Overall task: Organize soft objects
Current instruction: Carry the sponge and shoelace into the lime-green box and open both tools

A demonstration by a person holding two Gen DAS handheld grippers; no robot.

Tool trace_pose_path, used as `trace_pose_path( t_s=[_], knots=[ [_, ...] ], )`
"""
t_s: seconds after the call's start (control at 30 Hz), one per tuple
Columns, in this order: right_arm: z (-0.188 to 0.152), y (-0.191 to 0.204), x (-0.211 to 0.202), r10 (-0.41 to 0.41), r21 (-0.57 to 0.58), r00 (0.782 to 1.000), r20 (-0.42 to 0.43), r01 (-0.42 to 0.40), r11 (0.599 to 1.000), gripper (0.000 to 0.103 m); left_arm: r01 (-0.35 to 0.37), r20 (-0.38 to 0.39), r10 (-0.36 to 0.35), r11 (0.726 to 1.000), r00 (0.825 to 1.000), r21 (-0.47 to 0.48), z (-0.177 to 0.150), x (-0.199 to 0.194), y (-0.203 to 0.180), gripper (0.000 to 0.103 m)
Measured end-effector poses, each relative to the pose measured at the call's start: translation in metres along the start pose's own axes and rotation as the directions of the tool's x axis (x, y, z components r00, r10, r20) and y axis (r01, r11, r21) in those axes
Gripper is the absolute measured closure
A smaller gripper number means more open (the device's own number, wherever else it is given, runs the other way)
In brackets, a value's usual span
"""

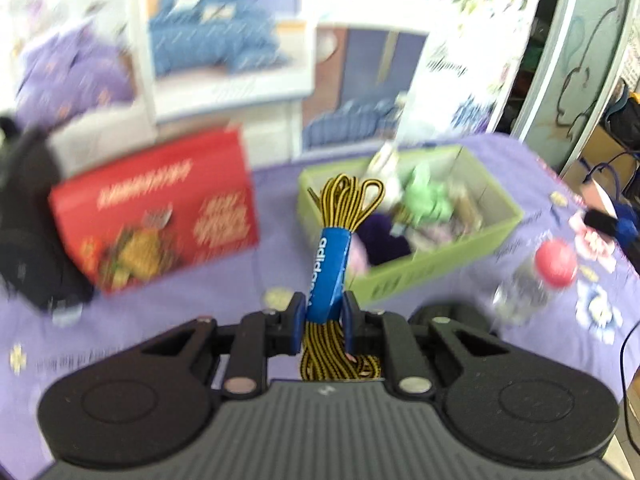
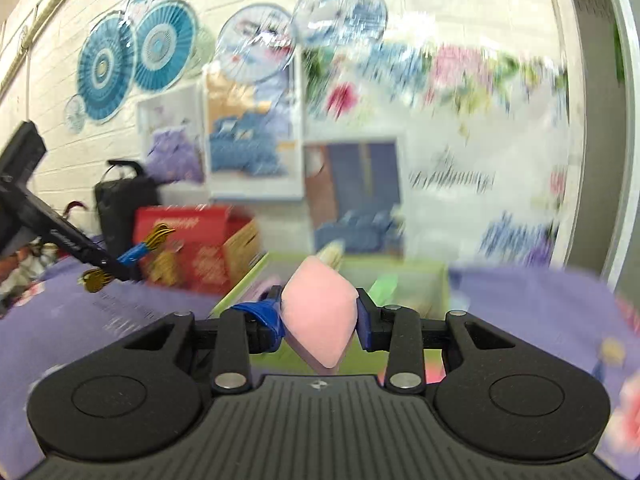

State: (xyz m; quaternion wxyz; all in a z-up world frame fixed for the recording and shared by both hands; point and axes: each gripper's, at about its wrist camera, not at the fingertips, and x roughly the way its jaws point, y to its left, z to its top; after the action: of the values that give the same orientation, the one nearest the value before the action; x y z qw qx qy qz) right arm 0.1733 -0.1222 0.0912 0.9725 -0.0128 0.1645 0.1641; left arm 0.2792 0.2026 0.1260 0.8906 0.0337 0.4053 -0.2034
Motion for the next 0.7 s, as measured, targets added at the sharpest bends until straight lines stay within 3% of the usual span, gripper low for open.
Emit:
trace_pose_path(
  t_s=[0.17,0.37,0.57,0.63,0.7],
  knots=[
    [0.053,-0.025,0.042,-0.037,-0.063,0.999,0.003,0.037,0.997,0.083,0.063,0.015,-0.064,0.998,0.998,0.029,0.057,0.033,-0.036,0.088],
    [0.066,-0.035,0.117,-0.054,-0.14,0.988,-0.146,0.034,0.99,0.083,0.121,-0.05,-0.118,0.99,0.992,0.067,0.106,0.092,-0.086,0.088],
    [0.041,-0.045,0.176,-0.044,-0.158,0.946,-0.321,-0.008,0.987,0.082,0.112,-0.142,-0.098,0.989,0.985,0.1,0.115,0.151,-0.112,0.088],
    [0.035,-0.05,0.19,-0.021,-0.141,0.926,-0.378,-0.035,0.989,0.077,0.091,-0.17,-0.072,0.99,0.983,0.105,0.116,0.166,-0.112,0.088],
    [0.03,-0.054,0.202,-0.013,-0.121,0.905,-0.425,-0.043,0.992,0.074,0.074,-0.199,-0.054,0.993,0.979,0.095,0.117,0.178,-0.11,0.082]
  ],
)
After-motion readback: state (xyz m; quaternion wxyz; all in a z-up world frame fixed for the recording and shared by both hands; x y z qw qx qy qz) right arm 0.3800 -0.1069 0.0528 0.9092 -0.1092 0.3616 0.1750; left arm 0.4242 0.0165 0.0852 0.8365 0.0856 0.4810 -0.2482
